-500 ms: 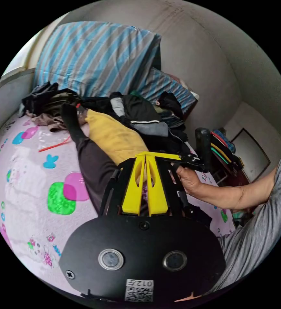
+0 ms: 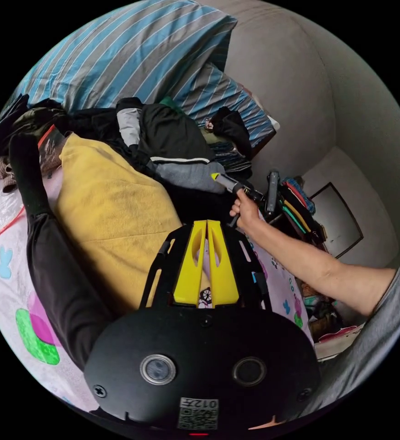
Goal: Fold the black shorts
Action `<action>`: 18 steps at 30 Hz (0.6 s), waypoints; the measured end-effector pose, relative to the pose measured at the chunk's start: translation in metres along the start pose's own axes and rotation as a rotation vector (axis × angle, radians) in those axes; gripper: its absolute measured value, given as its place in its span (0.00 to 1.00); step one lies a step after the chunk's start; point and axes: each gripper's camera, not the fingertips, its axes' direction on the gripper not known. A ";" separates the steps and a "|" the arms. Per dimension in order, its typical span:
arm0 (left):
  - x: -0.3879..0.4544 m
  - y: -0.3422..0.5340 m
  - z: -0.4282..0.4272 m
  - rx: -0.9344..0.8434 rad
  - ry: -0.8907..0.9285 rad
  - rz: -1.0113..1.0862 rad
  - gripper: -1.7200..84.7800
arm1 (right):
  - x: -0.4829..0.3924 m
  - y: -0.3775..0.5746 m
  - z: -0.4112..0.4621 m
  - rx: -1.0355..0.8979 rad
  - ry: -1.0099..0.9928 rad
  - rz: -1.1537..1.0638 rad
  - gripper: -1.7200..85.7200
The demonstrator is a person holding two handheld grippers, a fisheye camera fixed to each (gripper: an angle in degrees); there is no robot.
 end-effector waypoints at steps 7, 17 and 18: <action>-0.070 0.009 0.028 -0.018 0.021 -0.068 0.03 | 0.074 -0.147 -0.015 0.081 0.047 0.253 0.12; -0.152 0.006 0.026 -0.003 0.109 -0.208 0.05 | 0.087 -0.202 -0.054 -0.022 -0.336 0.253 0.02; -0.160 0.008 0.023 0.005 0.120 -0.238 0.05 | 0.084 -0.198 -0.058 -0.032 -0.376 0.245 0.02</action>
